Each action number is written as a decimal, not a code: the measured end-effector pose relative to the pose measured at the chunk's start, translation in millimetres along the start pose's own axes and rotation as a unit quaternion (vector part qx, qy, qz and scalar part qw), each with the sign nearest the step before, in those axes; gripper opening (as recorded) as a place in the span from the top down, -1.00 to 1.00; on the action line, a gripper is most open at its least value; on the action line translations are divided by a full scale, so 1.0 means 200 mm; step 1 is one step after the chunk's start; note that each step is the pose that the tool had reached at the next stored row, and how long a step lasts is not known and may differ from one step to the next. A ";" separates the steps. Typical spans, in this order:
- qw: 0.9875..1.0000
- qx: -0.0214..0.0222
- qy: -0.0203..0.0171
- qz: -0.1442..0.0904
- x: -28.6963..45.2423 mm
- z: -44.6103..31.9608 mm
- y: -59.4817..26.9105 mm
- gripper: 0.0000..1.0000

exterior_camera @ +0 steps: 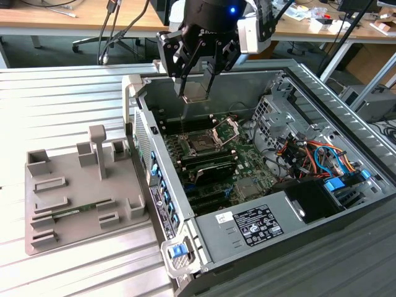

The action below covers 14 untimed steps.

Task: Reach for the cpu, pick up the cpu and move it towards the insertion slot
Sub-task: 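Pick up the cpu and move it towards the insertion slot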

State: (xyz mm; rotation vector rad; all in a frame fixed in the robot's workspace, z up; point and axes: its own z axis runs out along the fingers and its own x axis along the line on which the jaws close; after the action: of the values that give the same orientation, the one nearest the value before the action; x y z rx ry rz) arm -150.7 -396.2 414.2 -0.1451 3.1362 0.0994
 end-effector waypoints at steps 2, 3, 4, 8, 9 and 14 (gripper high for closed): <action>1.000 0.000 0.000 0.000 -0.005 0.000 -0.001 -0.08; 1.000 0.000 0.000 0.000 -0.009 0.000 -0.001 -0.08; 1.000 0.000 0.000 0.000 -0.012 0.000 -0.001 -0.08; 1.000 0.000 0.000 0.000 -0.023 0.000 -0.002 -0.08; 1.000 0.000 0.000 0.000 -0.027 0.000 -0.002 -0.08; 1.000 0.000 0.000 0.000 -0.044 0.000 -0.004 -0.08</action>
State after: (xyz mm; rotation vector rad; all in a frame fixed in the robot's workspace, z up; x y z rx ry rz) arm -141.8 -396.2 414.1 -0.1451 3.1362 0.0994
